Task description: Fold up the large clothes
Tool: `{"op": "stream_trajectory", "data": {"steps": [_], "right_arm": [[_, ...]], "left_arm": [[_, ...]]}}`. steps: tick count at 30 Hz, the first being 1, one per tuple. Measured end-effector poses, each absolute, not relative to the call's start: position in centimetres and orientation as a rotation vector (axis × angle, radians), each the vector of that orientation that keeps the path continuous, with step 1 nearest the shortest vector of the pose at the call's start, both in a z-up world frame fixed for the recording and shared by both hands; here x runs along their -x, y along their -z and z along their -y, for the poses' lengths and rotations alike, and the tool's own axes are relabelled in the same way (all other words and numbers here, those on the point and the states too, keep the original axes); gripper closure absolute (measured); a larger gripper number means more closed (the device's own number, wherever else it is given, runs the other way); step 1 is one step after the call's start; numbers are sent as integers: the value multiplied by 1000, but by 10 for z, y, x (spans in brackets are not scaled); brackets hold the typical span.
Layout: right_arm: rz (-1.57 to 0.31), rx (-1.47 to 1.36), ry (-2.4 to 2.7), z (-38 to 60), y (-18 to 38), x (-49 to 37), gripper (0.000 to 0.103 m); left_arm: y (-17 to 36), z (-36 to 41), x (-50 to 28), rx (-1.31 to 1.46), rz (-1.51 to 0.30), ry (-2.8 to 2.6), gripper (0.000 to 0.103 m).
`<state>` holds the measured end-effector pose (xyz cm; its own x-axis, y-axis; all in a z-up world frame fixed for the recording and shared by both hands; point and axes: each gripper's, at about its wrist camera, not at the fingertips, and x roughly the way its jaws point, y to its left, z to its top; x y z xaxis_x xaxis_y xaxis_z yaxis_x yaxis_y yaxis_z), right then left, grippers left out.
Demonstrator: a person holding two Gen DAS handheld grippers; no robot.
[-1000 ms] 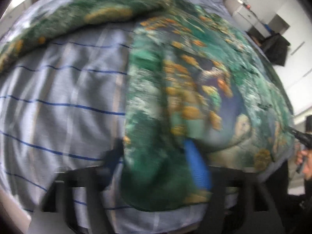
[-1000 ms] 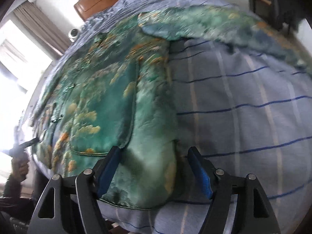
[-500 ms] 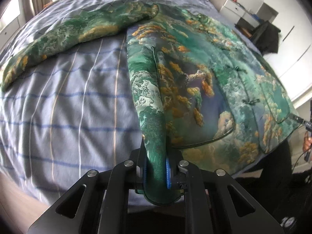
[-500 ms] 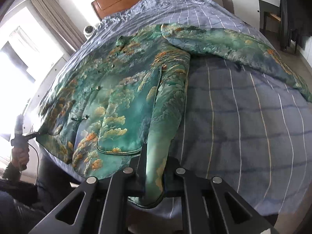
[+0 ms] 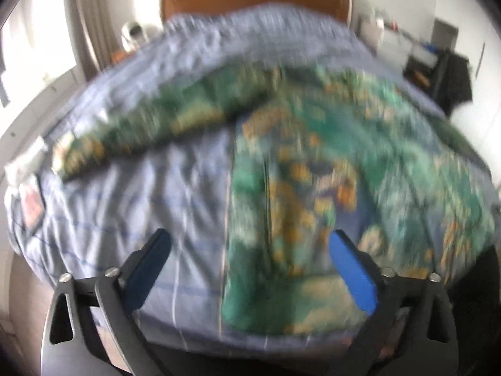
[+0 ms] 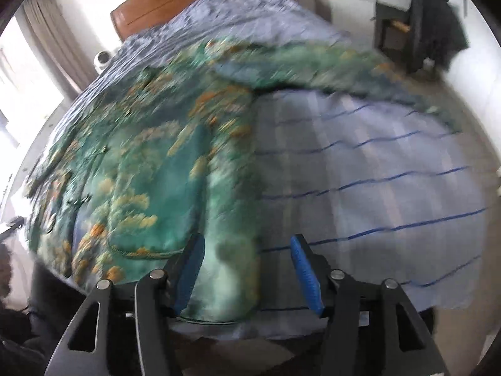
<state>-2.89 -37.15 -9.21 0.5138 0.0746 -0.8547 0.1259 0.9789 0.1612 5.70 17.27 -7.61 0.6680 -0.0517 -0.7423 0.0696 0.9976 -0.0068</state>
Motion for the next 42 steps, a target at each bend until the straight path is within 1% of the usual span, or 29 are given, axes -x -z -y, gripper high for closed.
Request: {"op": "stream_trajectory", "data": {"steps": [3,5,7,10,14,18,21,23,27,30,31,32,33,34,36,38,42], "right_arm": [[-971,-150,103,378,73,31,45],[-926,-117,149,384,61,29,43],[-881,-113,189,392,50,24,40],[-837,-140,239,410,40,20,40],[-781,-273,271,452,37,14,40],[-714,-514,287,514,52,8,40],[-670,-799,348,578,81,3,40],[-651,-931,379,605,100,-2,40],[-624,-1111,424,643,138,-24,40],[-549,-1195,484,657,152,-32,40],[-529,-1212,503,660,157,-37,43],[-513,-1229,523,662,161,-40,59],[-517,-1236,541,664,164,-43,72],[-529,-1227,548,665,167,-45,91],[-524,-1133,552,655,151,-50,93],[-493,-1014,511,642,123,-49,94],[-420,-743,332,580,45,-57,94]], "left_arm": [[56,-155,-67,-36,-717,30,2],[47,-144,-77,-50,-693,36,2],[45,-127,-91,-30,-697,58,2],[53,-108,-108,25,-737,116,2],[62,-75,-121,61,-771,168,2],[65,-45,-118,3,-799,158,1],[68,-30,-116,-40,-811,141,1],[68,-29,-114,-29,-812,152,1],[68,-34,-113,48,-826,173,1],[68,-39,-113,63,-831,151,1],[70,-40,-112,62,-835,144,1],[71,-40,-112,59,-839,138,1],[72,-41,-113,56,-845,131,1],[73,-42,-112,51,-851,121,1],[73,-44,-112,47,-848,109,1],[74,-46,-113,44,-844,104,1],[76,-43,-122,46,-852,110,1]]}}
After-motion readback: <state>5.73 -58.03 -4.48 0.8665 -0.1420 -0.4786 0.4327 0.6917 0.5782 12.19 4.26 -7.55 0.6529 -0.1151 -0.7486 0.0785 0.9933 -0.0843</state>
